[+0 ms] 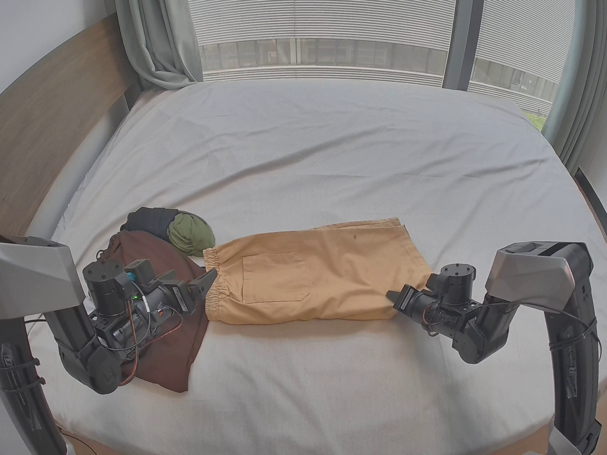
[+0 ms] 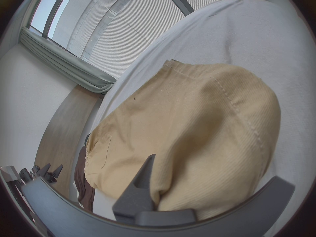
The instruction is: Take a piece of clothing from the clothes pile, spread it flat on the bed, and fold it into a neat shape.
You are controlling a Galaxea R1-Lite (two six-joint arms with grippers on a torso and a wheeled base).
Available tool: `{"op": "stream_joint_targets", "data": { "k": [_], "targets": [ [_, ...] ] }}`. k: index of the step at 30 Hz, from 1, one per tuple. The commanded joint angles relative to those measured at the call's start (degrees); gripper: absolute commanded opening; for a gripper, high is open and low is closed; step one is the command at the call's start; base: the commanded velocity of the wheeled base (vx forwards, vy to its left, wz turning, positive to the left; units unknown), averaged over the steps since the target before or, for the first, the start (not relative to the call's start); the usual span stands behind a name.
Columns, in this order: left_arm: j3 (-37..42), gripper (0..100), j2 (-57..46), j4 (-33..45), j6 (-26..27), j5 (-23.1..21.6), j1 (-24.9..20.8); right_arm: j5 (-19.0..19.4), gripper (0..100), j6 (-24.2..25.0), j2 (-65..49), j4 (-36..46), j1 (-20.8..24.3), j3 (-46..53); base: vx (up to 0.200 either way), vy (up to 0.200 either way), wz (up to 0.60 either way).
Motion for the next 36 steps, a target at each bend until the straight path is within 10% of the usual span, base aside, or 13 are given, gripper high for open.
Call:
{"op": "stream_joint_targets", "data": {
  "k": [1, 31, 32, 36],
  "targets": [
    [0.0, 100, 0.5, 0.0, -0.1, 0.0, 0.1, 0.0, 0, -1.0, -5.0, 0.4, -0.3, 6.8, 0.000, 0.000, 0.00],
    [0.5, 100, 6.0, -0.1, -4.8, -3.7, -1.2, -3.0, 0, -6.4, -7.9, -7.7, -1.1, 30.9, 0.000, 0.000, 0.00],
    [0.4, 100, 6.0, -0.1, -5.4, -4.0, -1.4, -3.0, 100, -6.4, -7.6, -7.8, -1.1, 30.9, 0.000, 0.000, 0.00],
    [0.5, 100, 6.1, -0.1, -5.9, -4.5, -1.8, -3.0, 100, -6.4, -6.8, -9.6, -1.1, 31.1, 0.000, 0.000, 0.00]
  ]
}}
